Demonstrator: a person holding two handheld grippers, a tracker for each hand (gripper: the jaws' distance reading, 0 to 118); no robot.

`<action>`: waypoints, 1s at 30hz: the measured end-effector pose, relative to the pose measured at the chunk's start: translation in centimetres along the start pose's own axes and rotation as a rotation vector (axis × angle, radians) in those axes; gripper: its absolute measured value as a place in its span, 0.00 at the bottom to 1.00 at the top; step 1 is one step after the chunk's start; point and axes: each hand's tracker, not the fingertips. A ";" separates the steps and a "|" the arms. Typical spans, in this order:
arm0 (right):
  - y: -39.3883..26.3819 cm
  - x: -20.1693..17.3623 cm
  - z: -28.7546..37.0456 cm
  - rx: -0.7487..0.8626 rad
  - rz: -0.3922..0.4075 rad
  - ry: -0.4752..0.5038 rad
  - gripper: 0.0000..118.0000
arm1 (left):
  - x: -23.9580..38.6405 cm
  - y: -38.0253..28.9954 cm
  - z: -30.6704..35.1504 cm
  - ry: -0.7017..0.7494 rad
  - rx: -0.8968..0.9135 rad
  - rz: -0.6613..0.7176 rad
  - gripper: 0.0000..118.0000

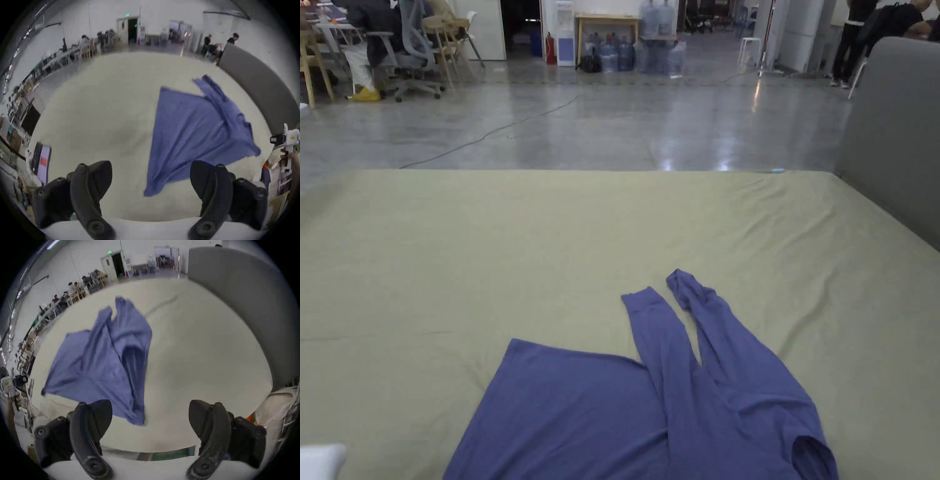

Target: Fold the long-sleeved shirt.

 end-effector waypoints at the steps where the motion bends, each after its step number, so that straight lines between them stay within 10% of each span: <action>1: 0.4 -0.3 0.7 0.018 -0.018 0.014 0.82 | 0.6 0.5 0.4 -0.005 0.004 0.010 0.86; 3: 0.8 -1.3 1.1 0.028 -0.065 0.040 0.76 | 2.0 1.2 0.0 -0.085 -0.054 0.013 0.66; 5: 0.4 -3.2 0.1 0.015 -0.071 0.070 0.21 | 4.0 1.3 -1.2 -0.047 -0.062 0.001 0.03; 6: 0.2 -4.5 -0.7 0.019 -0.072 0.073 0.00 | 4.7 1.1 -1.9 -0.024 -0.049 -0.002 0.00; 13: 9.9 -12.8 -9.8 -0.049 0.139 0.144 0.01 | 7.2 3.7 -5.4 -0.086 -0.027 -0.017 0.00; 14: 12.4 -14.3 -11.5 -0.039 0.168 0.148 0.18 | 7.3 4.1 -5.5 -0.086 -0.026 -0.017 0.00; 16: 18.8 -17.4 -15.0 -0.009 0.196 0.170 0.86 | 7.2 4.9 -5.8 -0.092 -0.017 -0.012 0.00; 17: 21.2 -18.4 -16.4 0.002 0.187 0.175 0.99 | 7.3 5.1 -5.9 -0.093 -0.013 -0.010 0.00; 26: 33.5 -28.6 -33.7 -0.256 0.199 0.012 0.94 | 8.3 4.8 -7.7 -0.113 -0.044 0.034 0.00; 30: 32.1 -29.2 -37.2 -0.341 0.233 -0.071 0.39 | 8.3 4.0 -8.4 -0.141 -0.093 0.057 0.00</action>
